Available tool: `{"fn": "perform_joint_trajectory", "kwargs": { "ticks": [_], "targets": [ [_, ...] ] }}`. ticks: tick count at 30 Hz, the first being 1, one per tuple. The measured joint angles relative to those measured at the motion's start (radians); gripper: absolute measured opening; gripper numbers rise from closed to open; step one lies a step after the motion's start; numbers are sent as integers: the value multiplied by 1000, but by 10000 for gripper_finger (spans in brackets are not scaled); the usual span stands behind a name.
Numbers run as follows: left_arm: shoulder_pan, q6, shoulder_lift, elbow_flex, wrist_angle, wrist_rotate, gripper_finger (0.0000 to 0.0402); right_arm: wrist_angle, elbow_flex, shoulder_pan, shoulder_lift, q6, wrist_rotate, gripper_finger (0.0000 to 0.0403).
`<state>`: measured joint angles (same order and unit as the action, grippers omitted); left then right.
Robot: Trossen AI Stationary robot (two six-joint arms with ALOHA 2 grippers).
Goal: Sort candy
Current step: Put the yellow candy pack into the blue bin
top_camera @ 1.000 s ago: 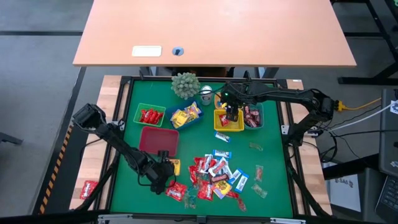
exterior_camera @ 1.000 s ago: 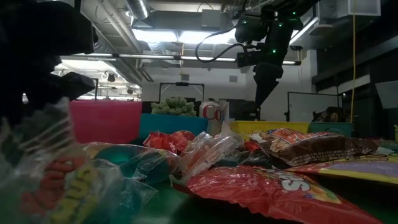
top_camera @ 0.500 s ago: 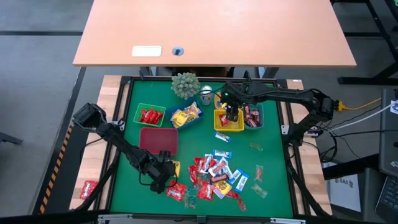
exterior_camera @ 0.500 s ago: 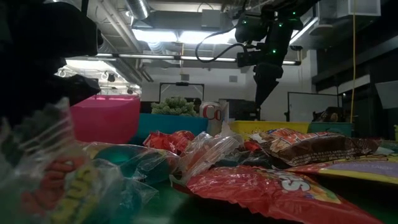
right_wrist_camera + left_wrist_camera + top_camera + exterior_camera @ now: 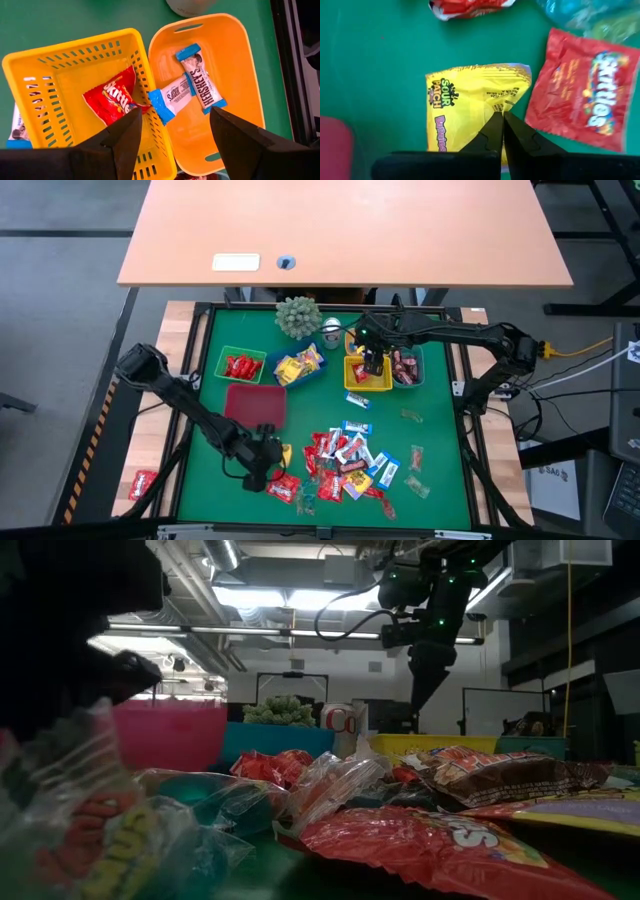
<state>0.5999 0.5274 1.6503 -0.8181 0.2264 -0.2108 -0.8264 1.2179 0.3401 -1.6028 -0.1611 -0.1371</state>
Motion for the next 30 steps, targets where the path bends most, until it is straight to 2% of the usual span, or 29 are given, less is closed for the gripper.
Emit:
{"fn": "perform_joint_trajectory", "kwargs": {
  "ticks": [8, 14, 20, 27, 30],
  "targets": [
    [-3, 18, -121, 0, -7, -19, 0, -64, 7, -1, 13, -1, 1, 232],
    [-46, 19, -227, -2, -55, -172, 0, -154, 89, -25, 16, -1, 27, 232],
    [-145, 4, -297, -2, -62, -293, 0, -158, 160, -136, 16, -1, 112, 232],
    [-305, -142, -312, -2, -61, -299, 0, -217, 171, -308, 16, 4, 122, 232],
    [-374, -207, -312, -2, -58, -295, 0, -239, 171, -368, 16, 54, 123, 232]
  ]
}}
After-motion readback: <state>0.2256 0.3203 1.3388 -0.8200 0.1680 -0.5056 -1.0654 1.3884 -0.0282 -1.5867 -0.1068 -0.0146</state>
